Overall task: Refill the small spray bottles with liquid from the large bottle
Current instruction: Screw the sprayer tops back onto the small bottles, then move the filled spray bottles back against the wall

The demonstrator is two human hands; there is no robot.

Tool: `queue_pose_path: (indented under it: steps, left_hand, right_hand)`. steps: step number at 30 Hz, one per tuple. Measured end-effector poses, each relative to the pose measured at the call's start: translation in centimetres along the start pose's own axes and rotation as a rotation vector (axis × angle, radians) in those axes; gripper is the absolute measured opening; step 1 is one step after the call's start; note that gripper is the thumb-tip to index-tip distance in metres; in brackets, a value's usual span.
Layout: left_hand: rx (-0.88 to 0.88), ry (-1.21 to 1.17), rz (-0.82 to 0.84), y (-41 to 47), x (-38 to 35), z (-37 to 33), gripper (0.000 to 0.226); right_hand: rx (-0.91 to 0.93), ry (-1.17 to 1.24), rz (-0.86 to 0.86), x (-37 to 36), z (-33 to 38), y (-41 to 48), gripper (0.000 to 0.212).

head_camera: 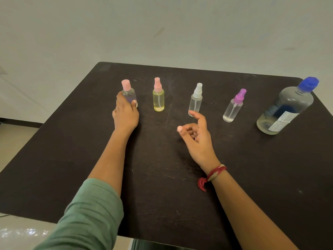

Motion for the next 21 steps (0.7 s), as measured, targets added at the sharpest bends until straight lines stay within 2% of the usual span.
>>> queue_pose_path:
  steps: [4,6,8,11,14,17,21]
  left_hand:
    - [0.042,-0.043,0.040,-0.4,-0.1,0.2,0.064]
    - [0.033,-0.103,0.009,-1.1,0.4,-0.1,0.075]
    - [-0.039,-0.196,-0.104,-2.4,1.9,-1.0,0.079]
    - [-0.259,-0.242,-0.289,-6.2,3.8,-3.3,0.064]
    - [-0.423,-0.308,-0.206,-10.6,1.8,-6.2,0.046]
    - [-0.505,-0.372,-0.030,-14.3,-2.3,-9.5,0.043]
    - [-0.470,-0.458,0.069,-16.1,-6.4,-12.4,0.041]
  right_hand:
    - [0.002,-0.009,-0.002,0.0,-0.1,0.0,0.055]
    - [0.002,-0.012,-0.001,0.0,-0.2,0.0,0.055]
    - [0.000,-0.015,0.003,-0.1,-0.2,0.0,0.052]
    - [0.005,-0.009,-0.048,0.4,0.0,0.0,0.039]
    - [0.003,0.019,-0.320,3.0,0.0,-0.7,0.022]
    - [-0.043,0.069,-0.591,5.9,-0.7,-1.8,0.026]
    - [-0.052,0.021,-0.743,8.6,-1.4,-2.7,0.026]
Point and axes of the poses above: each hand's wrist, its own y-axis towards the middle knuckle, its own x-axis out of the back of the hand, z = x × y, the point moved 9 cm from there along y, towards the middle knuckle, and after that the axes turned 12 degrees about -y, right-handed, at the moved point
